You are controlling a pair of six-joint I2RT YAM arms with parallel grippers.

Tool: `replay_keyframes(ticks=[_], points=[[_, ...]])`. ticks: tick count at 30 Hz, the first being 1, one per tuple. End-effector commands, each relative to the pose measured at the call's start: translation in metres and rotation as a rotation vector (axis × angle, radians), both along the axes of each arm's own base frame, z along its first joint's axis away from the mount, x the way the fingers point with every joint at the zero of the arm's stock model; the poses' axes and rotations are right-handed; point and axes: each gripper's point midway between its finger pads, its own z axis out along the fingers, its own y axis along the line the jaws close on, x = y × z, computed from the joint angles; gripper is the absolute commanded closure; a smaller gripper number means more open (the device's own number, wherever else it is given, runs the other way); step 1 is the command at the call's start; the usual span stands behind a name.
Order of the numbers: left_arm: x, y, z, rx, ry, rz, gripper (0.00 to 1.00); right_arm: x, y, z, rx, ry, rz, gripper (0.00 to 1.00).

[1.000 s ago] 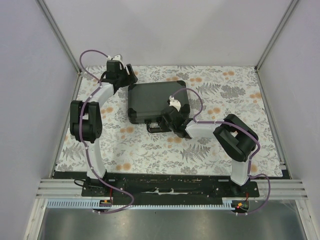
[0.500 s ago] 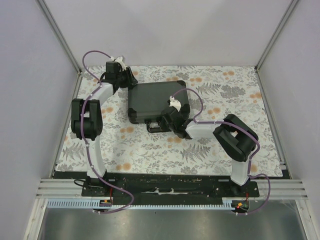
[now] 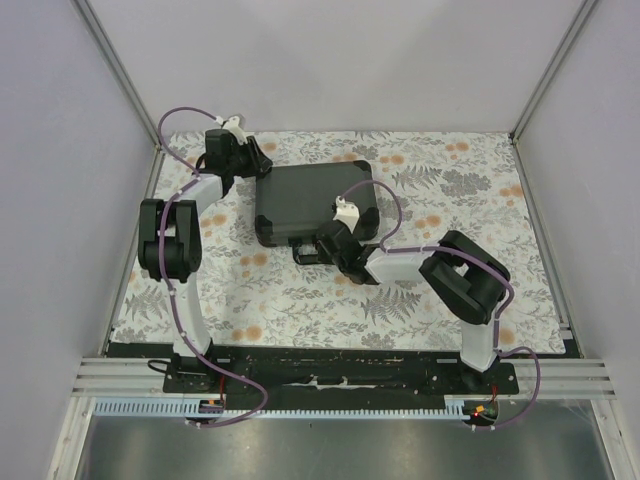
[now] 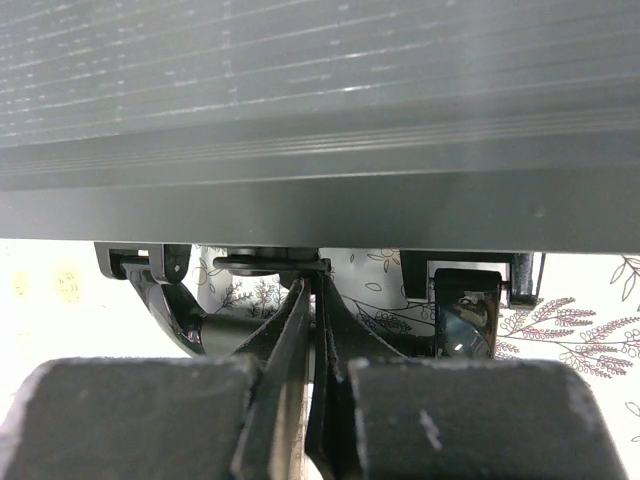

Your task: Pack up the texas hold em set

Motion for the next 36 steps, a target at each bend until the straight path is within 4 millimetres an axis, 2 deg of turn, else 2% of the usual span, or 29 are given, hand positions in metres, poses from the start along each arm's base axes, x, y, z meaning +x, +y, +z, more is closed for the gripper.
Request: replay_keyframes(ticks=[1, 13, 23, 28, 32, 36], points=[[-0.072, -0.040, -0.045, -0.094, 0.286, -0.145, 0.59, 0.023, -0.023, -0.036, -0.078, -0.028, -0.138, 0.95], [-0.085, -0.047, -0.053, -0.138, 0.312, -0.173, 0.62, 0.030, -0.033, -0.052, -0.121, -0.054, -0.236, 1.00], [-0.096, -0.056, -0.051, -0.167, 0.311, -0.226, 0.66, 0.036, -0.014, -0.062, -0.112, -0.068, -0.189, 1.00], [-0.100, -0.062, -0.051, -0.175, 0.312, -0.254, 0.68, 0.035, -0.020, -0.071, -0.142, -0.048, -0.223, 1.00], [-0.102, -0.062, -0.052, -0.177, 0.313, -0.257, 0.69, 0.036, -0.023, -0.070, -0.141, -0.041, -0.256, 1.00], [-0.098, -0.059, -0.049, -0.160, 0.306, -0.235, 0.69, 0.036, -0.021, -0.055, -0.138, -0.052, -0.238, 1.00]])
